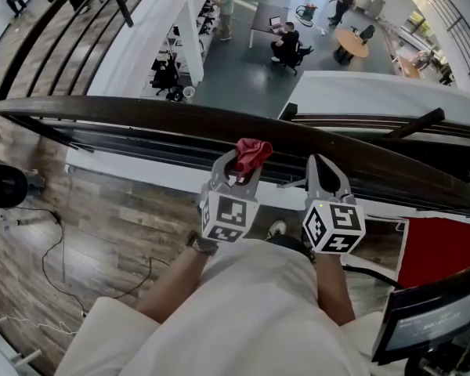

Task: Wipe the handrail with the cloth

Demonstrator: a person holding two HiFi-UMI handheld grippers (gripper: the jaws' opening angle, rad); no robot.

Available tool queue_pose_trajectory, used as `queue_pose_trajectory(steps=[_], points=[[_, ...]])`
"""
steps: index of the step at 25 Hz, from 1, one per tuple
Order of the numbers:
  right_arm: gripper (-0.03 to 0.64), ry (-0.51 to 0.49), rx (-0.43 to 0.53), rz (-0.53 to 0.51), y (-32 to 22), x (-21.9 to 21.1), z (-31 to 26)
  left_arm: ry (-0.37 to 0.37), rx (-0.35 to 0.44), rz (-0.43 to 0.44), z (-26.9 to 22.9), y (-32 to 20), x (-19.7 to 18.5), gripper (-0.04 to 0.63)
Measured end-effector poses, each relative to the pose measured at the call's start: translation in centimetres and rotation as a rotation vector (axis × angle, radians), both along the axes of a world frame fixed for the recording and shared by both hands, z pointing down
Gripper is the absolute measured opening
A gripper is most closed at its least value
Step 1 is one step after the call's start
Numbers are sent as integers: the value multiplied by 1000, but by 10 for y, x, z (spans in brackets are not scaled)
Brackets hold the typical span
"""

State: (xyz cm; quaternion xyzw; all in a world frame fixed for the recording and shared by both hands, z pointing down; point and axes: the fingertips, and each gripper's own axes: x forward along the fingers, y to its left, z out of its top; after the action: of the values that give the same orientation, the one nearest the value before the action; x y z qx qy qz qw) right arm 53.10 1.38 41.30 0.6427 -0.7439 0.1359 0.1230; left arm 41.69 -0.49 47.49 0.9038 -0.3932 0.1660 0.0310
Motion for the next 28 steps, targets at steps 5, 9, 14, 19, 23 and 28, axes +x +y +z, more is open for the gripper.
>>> queue_pose_trajectory(steps=[5, 9, 14, 19, 23, 28], points=[[3, 1, -8, -14, -2, -12, 5, 8, -12, -40, 2, -7, -26, 127], [2, -7, -21, -33, -3, -25, 9, -31, 10, -78, 3, -12, -49, 127], [3, -7, -24, -30, -4, -25, 8, -47, 66, -36, 0, -15, -66, 127], [3, -15, -17, -35, -7, -21, 6, -54, 114, 39, -12, -15, -65, 126], [3, -24, -11, -57, -8, -22, 6, -77, 106, 78, -6, -9, -63, 126], [3, -41, -15, -89, -10, -18, 7, -89, 72, 145, -3, 0, -34, 124]])
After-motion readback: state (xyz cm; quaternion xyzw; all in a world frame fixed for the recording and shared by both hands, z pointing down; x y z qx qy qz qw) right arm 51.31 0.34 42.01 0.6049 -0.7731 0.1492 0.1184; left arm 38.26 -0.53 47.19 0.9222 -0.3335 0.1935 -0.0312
